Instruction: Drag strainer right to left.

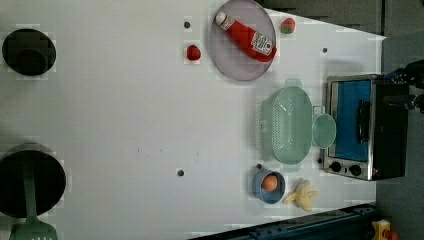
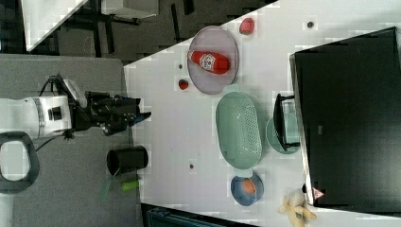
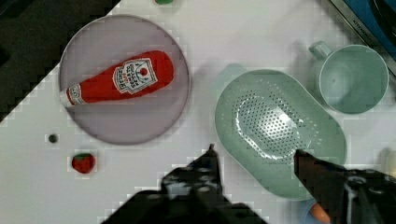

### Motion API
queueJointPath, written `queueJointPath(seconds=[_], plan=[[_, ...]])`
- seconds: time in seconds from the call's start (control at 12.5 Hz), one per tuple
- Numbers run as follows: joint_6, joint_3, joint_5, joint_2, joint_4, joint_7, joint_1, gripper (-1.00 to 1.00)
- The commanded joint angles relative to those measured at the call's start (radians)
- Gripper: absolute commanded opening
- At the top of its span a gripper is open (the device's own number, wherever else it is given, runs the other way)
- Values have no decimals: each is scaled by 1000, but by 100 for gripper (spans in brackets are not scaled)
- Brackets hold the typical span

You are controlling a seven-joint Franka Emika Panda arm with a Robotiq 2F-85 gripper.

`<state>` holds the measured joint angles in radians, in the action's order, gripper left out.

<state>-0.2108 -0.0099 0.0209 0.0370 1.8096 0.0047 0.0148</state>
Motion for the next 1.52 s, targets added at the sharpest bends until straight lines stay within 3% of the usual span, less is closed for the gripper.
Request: queueJointPath(seconds=[0.08, 0.24, 0.64, 1.12, 1.52], plan=[[146, -36, 32, 490, 357, 28, -41, 60], [146, -36, 32, 488, 358, 28, -41, 99], [47, -34, 31, 399, 418, 53, -40, 100], [-406, -32, 31, 112, 595, 445, -38, 100], [-726, -9, 31, -160, 610, 639, -36, 100]])
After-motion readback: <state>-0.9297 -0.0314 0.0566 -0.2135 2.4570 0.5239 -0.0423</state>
